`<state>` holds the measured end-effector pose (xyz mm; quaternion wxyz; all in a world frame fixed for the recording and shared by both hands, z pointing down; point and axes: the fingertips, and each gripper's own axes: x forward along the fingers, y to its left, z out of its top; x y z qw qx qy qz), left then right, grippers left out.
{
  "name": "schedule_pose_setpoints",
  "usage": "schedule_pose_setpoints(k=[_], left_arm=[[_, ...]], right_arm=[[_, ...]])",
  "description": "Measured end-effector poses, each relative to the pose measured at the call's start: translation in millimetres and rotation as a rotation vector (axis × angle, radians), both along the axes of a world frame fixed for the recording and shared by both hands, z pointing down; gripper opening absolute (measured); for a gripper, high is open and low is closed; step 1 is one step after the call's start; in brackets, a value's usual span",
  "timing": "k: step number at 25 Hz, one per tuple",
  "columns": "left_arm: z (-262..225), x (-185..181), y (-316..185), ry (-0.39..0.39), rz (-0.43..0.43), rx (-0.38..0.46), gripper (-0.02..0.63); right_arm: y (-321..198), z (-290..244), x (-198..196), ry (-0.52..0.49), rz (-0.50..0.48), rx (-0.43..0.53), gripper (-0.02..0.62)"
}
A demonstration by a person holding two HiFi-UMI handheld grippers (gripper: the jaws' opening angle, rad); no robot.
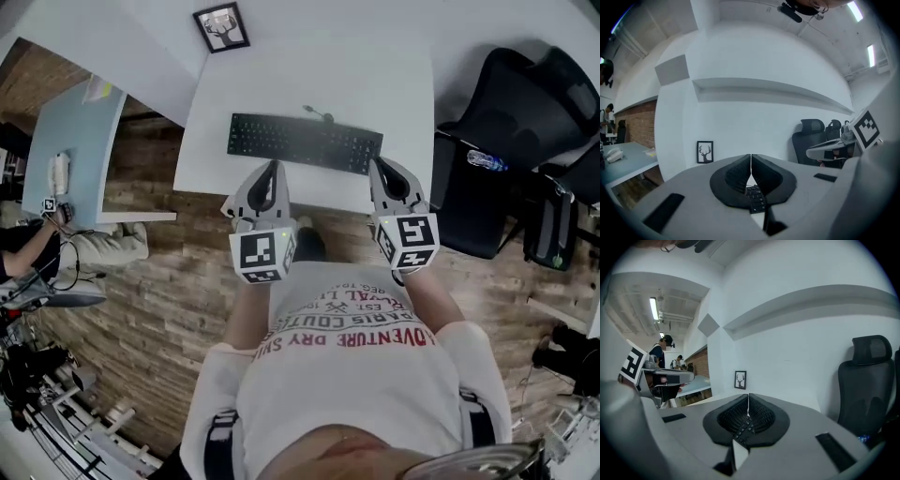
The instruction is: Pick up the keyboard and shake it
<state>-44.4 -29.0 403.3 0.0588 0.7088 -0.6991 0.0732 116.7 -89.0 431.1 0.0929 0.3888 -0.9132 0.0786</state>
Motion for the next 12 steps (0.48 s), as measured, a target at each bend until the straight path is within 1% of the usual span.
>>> schedule_pose_setpoints(k=[3,8,9,12], left_arm=[[1,-22,-40,0.011,0.077,-0.017,0.028],[2,-47,-92,0.025,0.216,-0.019,0.028],[5,-52,-100,0.038,0.241,-0.017,0.028],[17,-66,-114,0.118,0.316,-0.024,0.028]], right_arm=[[-26,2,-19,0.012,0.069,-0.012,0.026],[-61,4,-42,0.009,0.192,-0.021,0.026],[-65,7,-46,0.012,0.212,-0.027,0.026],[-75,24,-57,0.039,0.251,-0.064,0.026]])
